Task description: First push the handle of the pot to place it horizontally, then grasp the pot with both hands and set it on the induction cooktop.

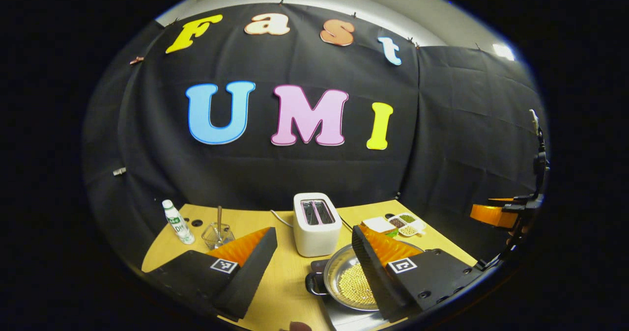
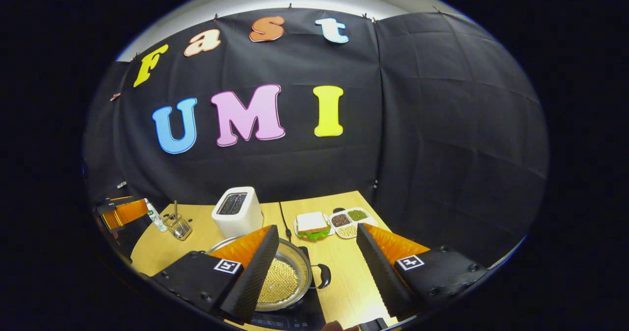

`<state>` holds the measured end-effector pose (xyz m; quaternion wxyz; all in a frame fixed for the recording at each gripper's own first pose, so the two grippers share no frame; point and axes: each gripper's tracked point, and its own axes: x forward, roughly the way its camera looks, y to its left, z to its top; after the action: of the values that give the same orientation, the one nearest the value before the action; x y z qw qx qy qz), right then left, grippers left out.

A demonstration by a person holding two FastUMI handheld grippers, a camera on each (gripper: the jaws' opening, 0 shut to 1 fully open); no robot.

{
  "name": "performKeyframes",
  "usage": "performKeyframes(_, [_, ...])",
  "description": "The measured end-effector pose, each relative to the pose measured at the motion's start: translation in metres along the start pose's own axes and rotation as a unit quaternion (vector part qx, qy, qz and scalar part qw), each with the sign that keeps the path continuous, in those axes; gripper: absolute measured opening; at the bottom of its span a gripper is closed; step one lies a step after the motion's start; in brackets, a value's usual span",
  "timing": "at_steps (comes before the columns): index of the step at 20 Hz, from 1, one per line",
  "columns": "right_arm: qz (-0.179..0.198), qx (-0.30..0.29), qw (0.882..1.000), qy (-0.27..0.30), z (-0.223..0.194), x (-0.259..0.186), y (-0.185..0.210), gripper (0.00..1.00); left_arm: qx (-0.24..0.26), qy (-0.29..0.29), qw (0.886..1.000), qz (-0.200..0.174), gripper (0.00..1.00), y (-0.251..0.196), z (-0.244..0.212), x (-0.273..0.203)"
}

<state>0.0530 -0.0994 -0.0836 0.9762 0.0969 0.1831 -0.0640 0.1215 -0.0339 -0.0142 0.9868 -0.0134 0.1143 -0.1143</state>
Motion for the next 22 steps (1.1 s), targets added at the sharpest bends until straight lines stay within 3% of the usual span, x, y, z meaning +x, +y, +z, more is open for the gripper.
performKeyframes(4, [0.006,-0.002,0.998,-0.056,0.026,-0.030,0.020,0.98,0.026,-0.040,0.999,0.002,0.95,0.009,0.022,-0.030])
performKeyframes(9, [0.017,-0.035,0.992,-0.119,0.045,-0.069,0.052,0.98,0.022,-0.068,0.997,0.008,0.95,0.010,0.028,-0.065])
performKeyframes(22, [0.024,-0.050,0.990,-0.132,0.044,-0.092,0.071,1.00,-0.018,-0.057,0.998,0.025,0.95,0.026,0.005,-0.099])
